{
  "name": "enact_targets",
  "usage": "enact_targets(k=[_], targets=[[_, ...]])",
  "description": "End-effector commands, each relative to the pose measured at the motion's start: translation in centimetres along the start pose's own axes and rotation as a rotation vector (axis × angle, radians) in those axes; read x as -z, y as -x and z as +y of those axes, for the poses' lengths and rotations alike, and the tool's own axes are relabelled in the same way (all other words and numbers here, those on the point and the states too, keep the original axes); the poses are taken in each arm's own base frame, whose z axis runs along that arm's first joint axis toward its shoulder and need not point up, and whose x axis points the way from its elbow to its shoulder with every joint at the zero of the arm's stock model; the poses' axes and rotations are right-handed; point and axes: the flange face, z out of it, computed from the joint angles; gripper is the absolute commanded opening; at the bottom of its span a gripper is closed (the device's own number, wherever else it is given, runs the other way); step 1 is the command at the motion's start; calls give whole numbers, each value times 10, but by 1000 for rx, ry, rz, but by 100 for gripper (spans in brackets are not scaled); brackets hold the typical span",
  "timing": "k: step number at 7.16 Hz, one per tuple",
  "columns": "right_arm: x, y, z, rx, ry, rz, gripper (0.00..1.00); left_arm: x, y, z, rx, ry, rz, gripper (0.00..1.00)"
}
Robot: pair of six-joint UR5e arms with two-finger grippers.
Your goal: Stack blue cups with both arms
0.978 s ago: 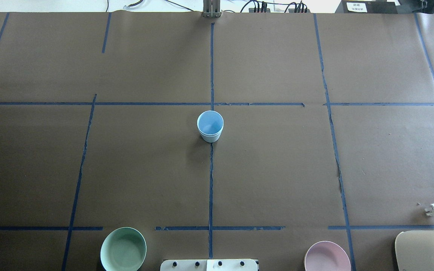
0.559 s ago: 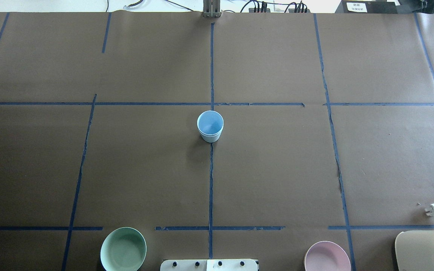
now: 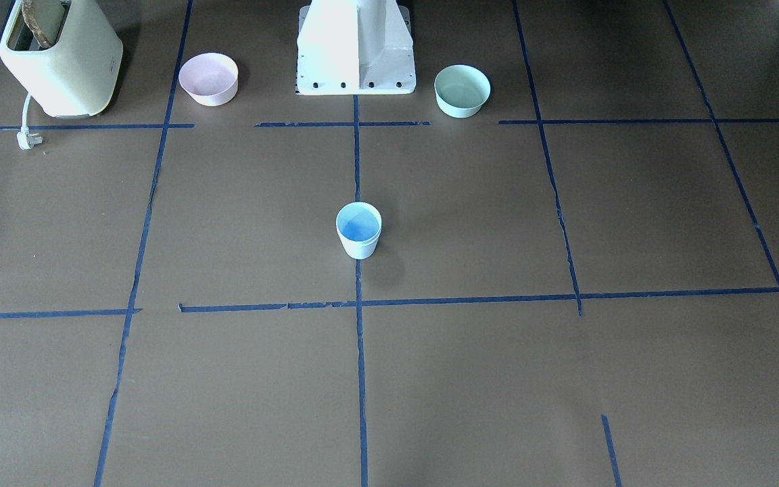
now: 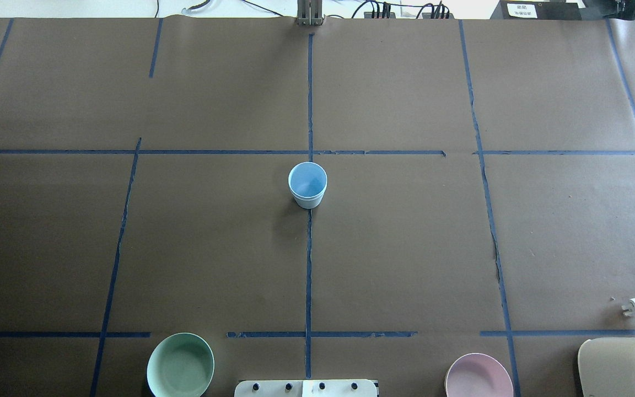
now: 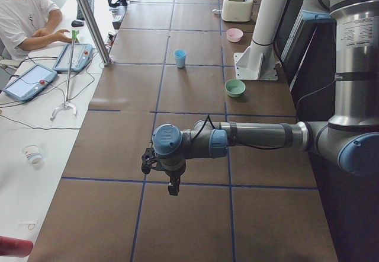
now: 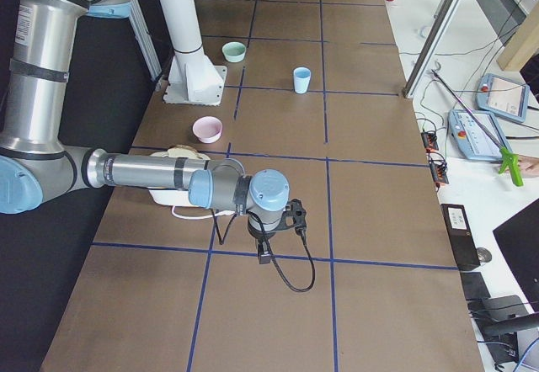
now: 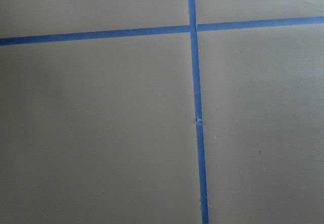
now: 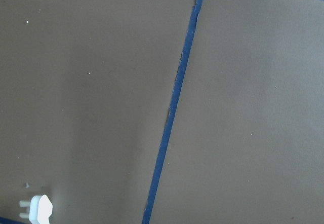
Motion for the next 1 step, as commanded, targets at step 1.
enact_targets(k=[1], targets=[[0,0,0,-1,1,0,100,0,0,0,0,1,0,100]])
